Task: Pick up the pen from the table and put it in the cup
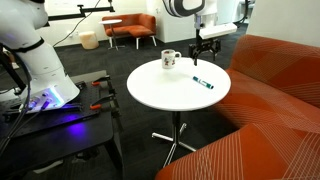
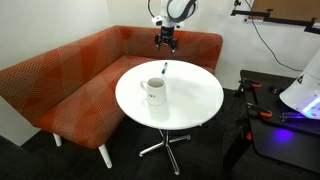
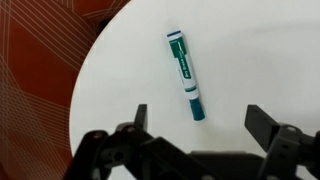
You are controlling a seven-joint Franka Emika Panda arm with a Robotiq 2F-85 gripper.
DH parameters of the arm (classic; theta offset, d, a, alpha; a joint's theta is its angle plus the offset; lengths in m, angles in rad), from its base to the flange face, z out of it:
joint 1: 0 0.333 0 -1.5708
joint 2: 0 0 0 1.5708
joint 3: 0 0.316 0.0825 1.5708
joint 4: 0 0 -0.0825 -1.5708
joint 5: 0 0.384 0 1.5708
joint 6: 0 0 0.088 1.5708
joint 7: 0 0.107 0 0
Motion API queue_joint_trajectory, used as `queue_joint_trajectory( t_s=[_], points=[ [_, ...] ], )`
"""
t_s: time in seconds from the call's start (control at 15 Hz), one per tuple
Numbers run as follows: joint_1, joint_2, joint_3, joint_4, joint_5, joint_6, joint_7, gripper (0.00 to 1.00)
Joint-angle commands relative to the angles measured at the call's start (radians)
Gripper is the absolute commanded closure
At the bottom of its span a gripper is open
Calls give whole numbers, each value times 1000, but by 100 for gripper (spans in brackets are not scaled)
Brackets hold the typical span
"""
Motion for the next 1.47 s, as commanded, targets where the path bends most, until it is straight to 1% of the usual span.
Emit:
queue_joint_trajectory(
  t_s=[0.0,1.0,1.4],
  points=[
    [-23,36,18,43,-28,16,-1,0],
    [-34,194,25,153,-27,63,27,0],
    [-47,263,34,225,-22,32,26,0]
  ],
)
